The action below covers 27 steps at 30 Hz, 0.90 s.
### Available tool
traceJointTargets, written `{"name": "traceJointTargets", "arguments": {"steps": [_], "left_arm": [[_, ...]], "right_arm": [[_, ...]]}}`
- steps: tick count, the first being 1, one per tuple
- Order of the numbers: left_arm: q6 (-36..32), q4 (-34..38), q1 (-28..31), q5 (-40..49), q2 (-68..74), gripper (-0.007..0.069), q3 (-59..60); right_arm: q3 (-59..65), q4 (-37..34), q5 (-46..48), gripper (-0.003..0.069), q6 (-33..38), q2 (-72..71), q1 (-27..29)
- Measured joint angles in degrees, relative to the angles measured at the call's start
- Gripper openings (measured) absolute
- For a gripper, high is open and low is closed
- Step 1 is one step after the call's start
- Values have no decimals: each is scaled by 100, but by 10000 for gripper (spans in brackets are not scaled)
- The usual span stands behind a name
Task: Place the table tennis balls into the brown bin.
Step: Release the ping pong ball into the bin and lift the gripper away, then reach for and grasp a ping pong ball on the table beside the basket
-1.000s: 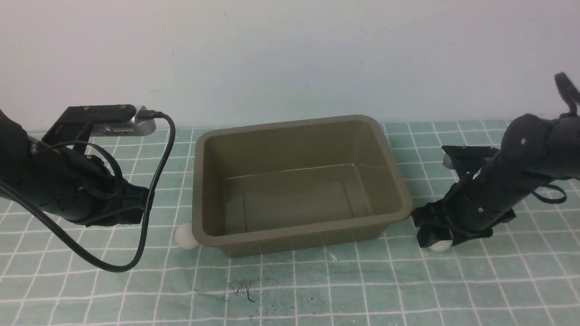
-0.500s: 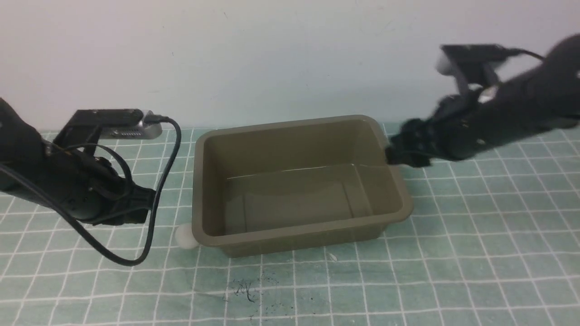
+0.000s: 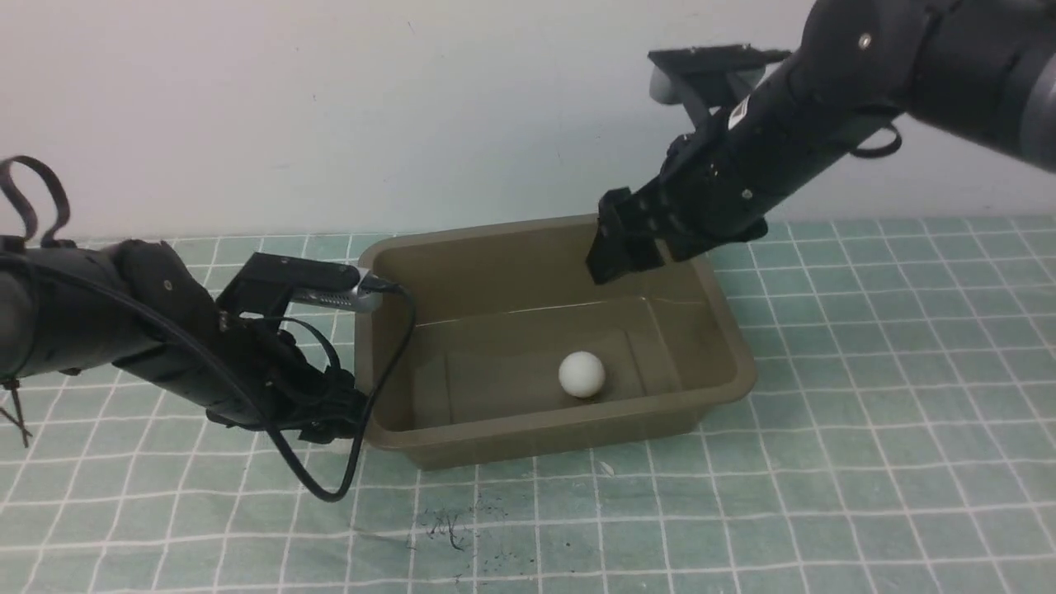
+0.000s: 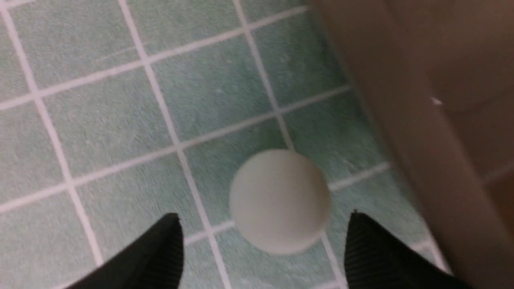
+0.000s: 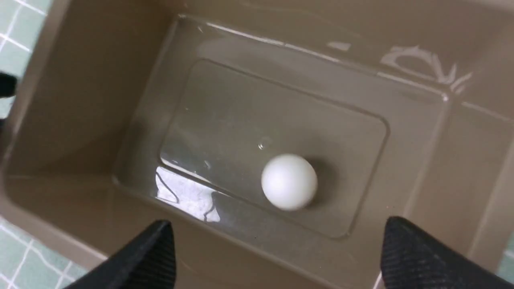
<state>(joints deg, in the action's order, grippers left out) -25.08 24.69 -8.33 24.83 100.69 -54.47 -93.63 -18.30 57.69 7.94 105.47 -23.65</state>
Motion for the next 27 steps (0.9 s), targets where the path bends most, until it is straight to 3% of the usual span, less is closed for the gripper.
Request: {"name": "traceJointTargets", "arguments": {"steps": [14, 16, 19, 20, 25, 27], "left_arm": [[-173, 614, -11, -353, 393, 516, -11], [-172, 718, -11, -353, 461, 488, -31], [-172, 704, -5, -272, 472, 350, -49], [-172, 662, 1, -253, 465, 347, -49], [-159, 269, 223, 374, -25, 353, -25], [-128, 223, 368, 551, -449, 353, -25]], "right_arm": [[-25, 50, 89, 596, -4, -1013, -6], [-25, 50, 112, 594, -13, -1072, -6], [-25, 96, 272, 583, -18, -1226, -6], [-25, 129, 316, 578, -18, -1273, -6], [-25, 505, 818, 482, -128, -1926, -6], [-25, 827, 1159, 388, -345, -2374, -6]]}}
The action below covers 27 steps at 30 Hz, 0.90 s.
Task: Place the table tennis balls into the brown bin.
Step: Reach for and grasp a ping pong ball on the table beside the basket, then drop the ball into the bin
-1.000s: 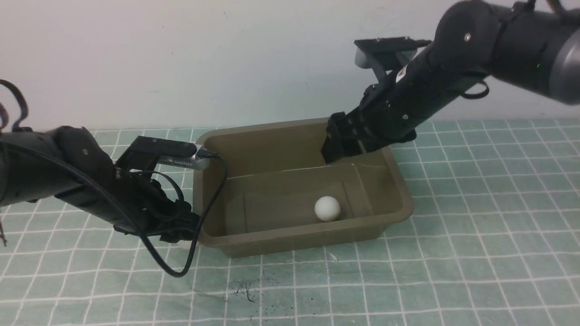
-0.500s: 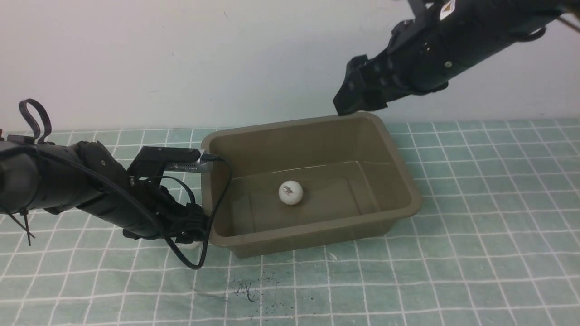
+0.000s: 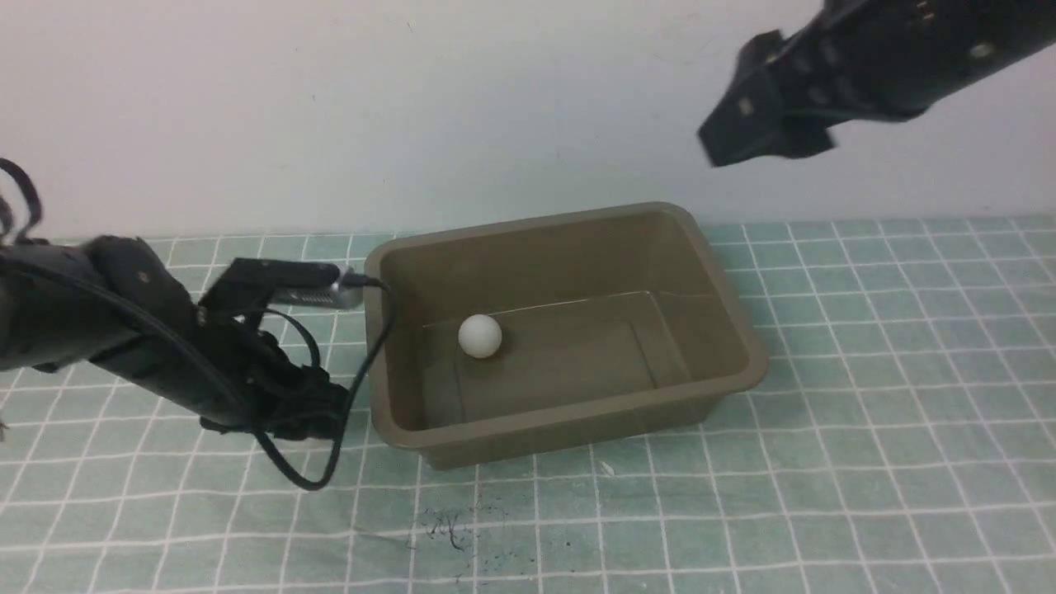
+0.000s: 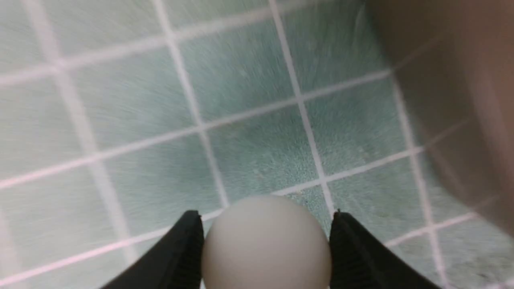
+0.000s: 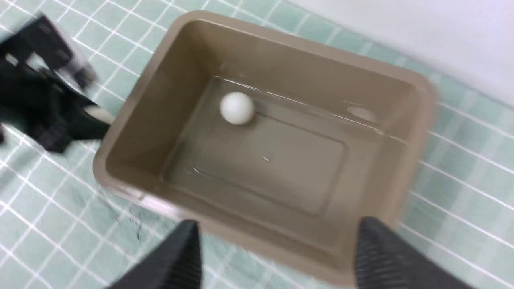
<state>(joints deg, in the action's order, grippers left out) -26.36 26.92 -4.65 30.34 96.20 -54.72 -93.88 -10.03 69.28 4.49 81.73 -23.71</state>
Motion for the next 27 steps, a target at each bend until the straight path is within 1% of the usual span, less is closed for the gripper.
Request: {"name": "traceJointTargets", "arguments": {"steps": [2, 3, 4, 5, 6, 7, 8, 10, 11, 12, 15, 16, 17, 19, 21, 23, 25, 27], "left_arm": [[3, -5, 94, 123, -460, 353, -7], [3, 1, 101, 134, -504, 353, -23], [-16, 57, 94, 256, -811, 353, -119], [-33, 111, 67, 357, -960, 353, -222], [-59, 149, 22, 469, -1071, 353, -355], [-59, 161, 1, 514, -1087, 353, -385], [-59, 192, -52, 602, -1147, 353, -510], [52, 252, -304, 851, -1151, 353, -970], [52, 252, -304, 851, -1151, 353, -970], [126, 256, -484, 944, -1048, 353, -1250], [173, 266, -819, 997, -752, 353, -1581], [187, 271, -900, 997, -664, 353, -1656], [193, 270, -1098, 997, -427, 353, -1844], [236, 258, -1283, 1063, -41, 363, -2056], [360, 229, -1355, 1219, 325, 400, -2244], [611, 58, -1363, 1529, 761, 482, -2512], [851, -130, -1358, 1737, 1016, 531, -2725], [1055, -391, -1358, 1908, 1136, 552, -2940]], "right_arm": [[0, 240, 202, 303, -217, -441, 0], [0, 288, 215, 283, -266, -486, 0], [60, 444, 262, 202, -449, -918, 0], [133, 492, 252, 162, -528, -1130, 0], [315, 530, 178, 104, -588, -1466, 0], [354, 531, 155, 95, -599, -1466, 0], [528, 542, 38, 61, -629, -1764, 0], [1302, 542, -612, 3, -724, -2566, 0], [1302, 542, -612, 3, -724, -2566, 0], [1978, 542, -1182, -7, -770, -3055, 0], [3167, 548, -2425, -12, -821, -3903, 0], [3428, 548, -2688, -12, -827, -4075, 0], [4036, 548, -3284, -12, -827, -4459, 0], [4854, 575, -4044, -12, -827, -4945, 0], [5430, 590, -4538, -13, -827, -5318, 0], [6164, 590, -5090, -13, -827, -5781, 0], [6512, 590, -5310, -13, -827, -6031, 0], [6803, 590, -5415, -13, -827, -6332, 0]]}}
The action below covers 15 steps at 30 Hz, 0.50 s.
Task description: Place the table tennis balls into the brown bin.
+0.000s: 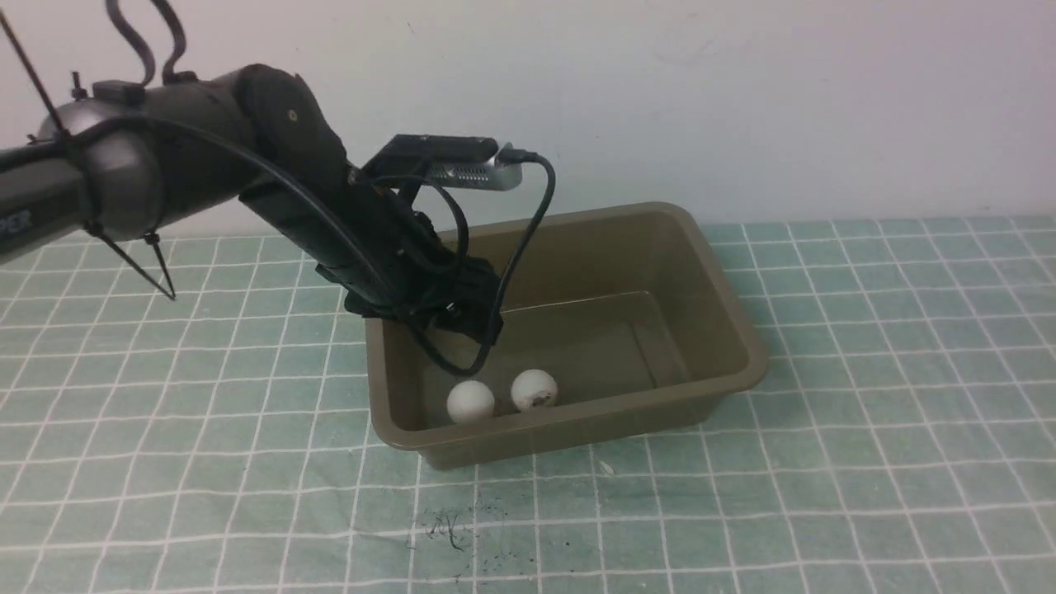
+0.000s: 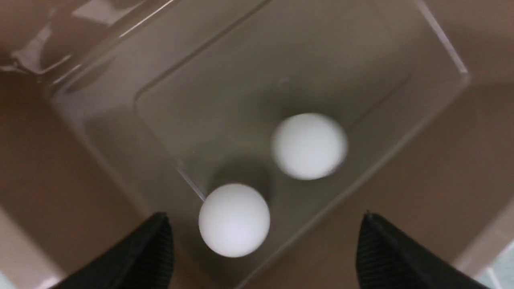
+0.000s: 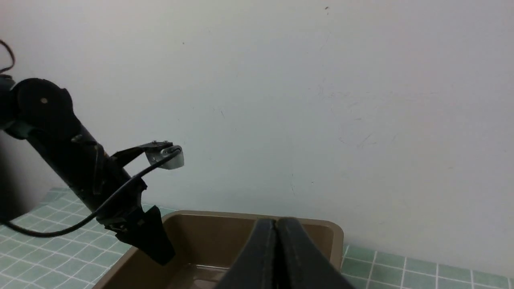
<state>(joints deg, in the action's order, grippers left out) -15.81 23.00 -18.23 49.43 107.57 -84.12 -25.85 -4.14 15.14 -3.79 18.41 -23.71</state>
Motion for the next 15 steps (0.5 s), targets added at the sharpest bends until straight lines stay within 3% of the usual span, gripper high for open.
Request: {"name": "traceJointTargets", "arguments": {"steps": [2, 6, 7, 8, 11, 15], "left_arm": [[172, -252, 0, 311, 10, 540, -192], [274, -716, 0, 874, -37, 407, -476], [438, -984, 0, 1142, -177, 267, -496], [516, -1091, 0, 1217, -262, 179, -473], [654, -1284, 0, 1282, -611, 52, -305], [716, -1285, 0, 932, -1591, 1, 405]], "right_arm": [[162, 19, -10, -13, 0, -202, 0], [542, 126, -11, -13, 0, -446, 0], [743, 131, -117, -13, 0, -565, 0], [825, 130, -197, -13, -22, -612, 0], [1033, 142, -540, -13, -86, -711, 0], [1177, 156, -828, -13, -146, -754, 96]]}}
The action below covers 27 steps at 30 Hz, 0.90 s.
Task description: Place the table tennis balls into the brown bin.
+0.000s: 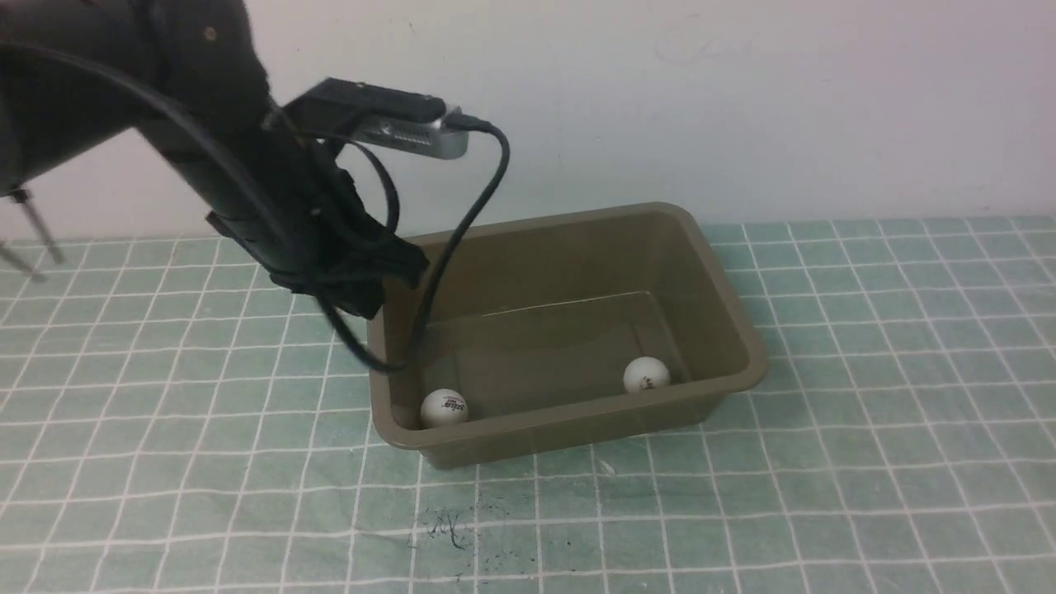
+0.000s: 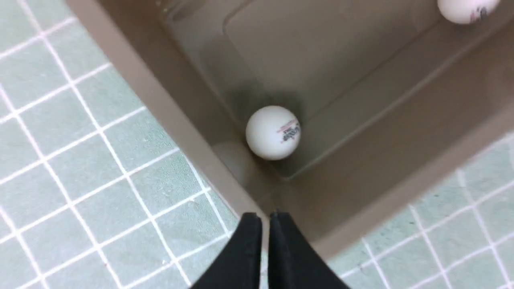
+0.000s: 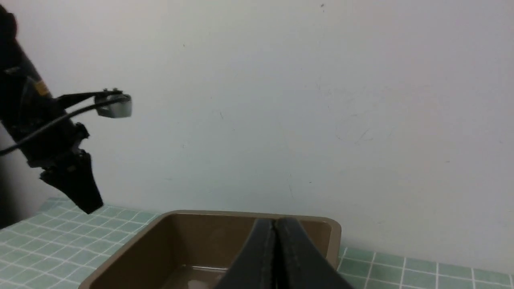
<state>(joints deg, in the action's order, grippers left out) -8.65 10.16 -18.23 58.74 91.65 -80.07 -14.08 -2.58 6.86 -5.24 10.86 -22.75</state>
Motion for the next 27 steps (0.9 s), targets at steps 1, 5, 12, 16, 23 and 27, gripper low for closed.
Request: {"name": "traceJointTargets", "arguments": {"steps": [1, 5, 12, 16, 23, 27], "left_arm": [[5, 16, 0, -207, -274, -3, 226], [14, 41, 0, -994, -1617, -5, 1345], [14, 126, 0, -2494, -4274, -5, 3838], [14, 138, 0, -3331, -5793, -5, 4867], [172, 360, 0, -4226, -8801, -5, 5875], [166, 414, 0, -4074, -9252, -5, 5963]], "right_arm": [[19, 15, -27, -13, -5, 0, 79], [34, 52, -245, -13, -5, 0, 452], [34, 57, -1016, -10, -5, -2, 1306], [34, 57, -1030, -11, -5, -2, 1412], [34, 57, -1042, -10, -5, -6, 1418], [28, 63, -1061, -10, -5, -8, 1422]]}}
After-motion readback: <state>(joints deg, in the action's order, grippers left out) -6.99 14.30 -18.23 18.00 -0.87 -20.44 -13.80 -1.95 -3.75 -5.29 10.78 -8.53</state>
